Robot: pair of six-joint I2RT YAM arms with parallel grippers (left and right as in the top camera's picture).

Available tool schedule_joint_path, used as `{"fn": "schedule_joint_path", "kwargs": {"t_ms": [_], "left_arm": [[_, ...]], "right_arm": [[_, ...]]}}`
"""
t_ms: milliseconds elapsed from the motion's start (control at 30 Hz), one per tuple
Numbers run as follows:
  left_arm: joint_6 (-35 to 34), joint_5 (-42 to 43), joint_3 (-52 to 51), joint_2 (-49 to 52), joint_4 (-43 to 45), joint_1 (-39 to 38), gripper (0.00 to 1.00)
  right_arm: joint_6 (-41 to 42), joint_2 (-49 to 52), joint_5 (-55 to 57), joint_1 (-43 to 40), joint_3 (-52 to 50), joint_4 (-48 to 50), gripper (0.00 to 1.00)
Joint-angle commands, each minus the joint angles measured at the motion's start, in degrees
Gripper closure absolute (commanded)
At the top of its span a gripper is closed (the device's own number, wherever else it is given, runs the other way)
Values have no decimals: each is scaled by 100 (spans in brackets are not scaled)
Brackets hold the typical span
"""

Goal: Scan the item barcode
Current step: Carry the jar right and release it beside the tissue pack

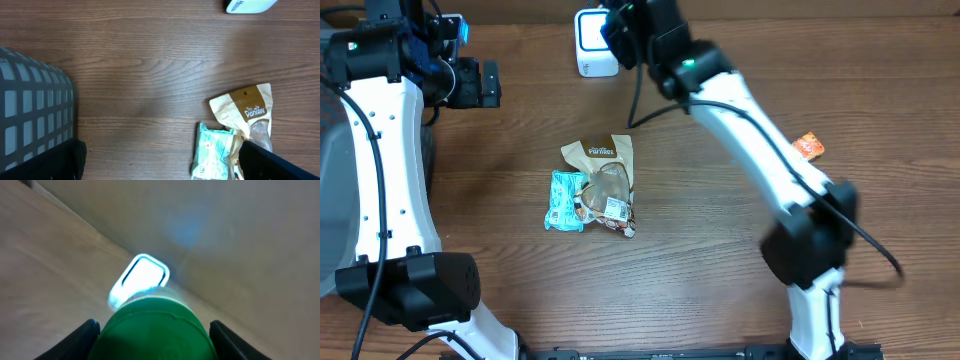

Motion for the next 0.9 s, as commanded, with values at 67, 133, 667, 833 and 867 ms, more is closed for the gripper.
{"fn": "schedule_joint_path", "kwargs": {"t_ms": [67, 133, 667, 833, 867], "left_arm": [[114, -24, 52, 46, 4, -2, 0], [114, -24, 52, 46, 4, -2, 1], [114, -24, 52, 46, 2, -2, 1], [114, -24, 52, 46, 4, -2, 0], [114, -24, 52, 46, 4, -2, 0]], "right_arm": [[1388, -542, -111, -256, 103, -1668, 53], [1615, -540, -195, -356, 101, -2302, 53], [1832, -452, -538, -1250, -1856, -2898, 52], [1816, -452, -140, -1423, -2531, -2291, 51], [1818, -452, -81, -1464, -2594, -2256, 51]]}}
